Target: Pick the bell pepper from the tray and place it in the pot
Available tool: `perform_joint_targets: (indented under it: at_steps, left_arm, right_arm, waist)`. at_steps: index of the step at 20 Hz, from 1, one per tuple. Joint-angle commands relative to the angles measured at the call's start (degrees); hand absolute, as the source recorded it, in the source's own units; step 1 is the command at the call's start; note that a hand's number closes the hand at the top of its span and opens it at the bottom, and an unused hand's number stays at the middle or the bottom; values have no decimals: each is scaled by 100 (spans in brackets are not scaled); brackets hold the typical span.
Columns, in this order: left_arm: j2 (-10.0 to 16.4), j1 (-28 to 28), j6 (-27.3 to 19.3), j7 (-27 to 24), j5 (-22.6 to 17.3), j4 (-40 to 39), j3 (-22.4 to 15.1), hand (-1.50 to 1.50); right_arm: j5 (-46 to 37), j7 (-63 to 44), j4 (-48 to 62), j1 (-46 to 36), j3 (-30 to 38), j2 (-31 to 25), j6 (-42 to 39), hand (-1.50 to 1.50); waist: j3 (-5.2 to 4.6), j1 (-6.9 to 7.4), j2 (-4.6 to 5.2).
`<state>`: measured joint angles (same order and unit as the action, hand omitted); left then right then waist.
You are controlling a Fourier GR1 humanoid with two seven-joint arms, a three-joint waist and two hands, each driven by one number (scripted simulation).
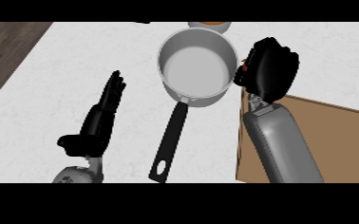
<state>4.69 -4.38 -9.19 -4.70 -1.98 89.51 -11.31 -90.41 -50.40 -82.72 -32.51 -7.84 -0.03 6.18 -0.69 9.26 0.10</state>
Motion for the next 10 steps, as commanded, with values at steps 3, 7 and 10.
perform_joint_targets:
  at_steps: [3,7,10]
  left_arm:
    - [-100,-178,-59,2,35,-124,-10,0]
    - [-188,7,-107,-152,68,-120,-79,0]
    - [-4,-161,12,-250,-56,-311,217,0]
  right_arm:
    - [-223,-2317,473,-1129,-951,3,-936,150]
    - [231,-3149,893,-1501,-1400,1,-1043,150]
    - [886,-3328,1199,-1521,-1596,0,-801,150]
  waist:
    - [31,-53,12]
    - [49,-40,39]
    - [56,-196,81]
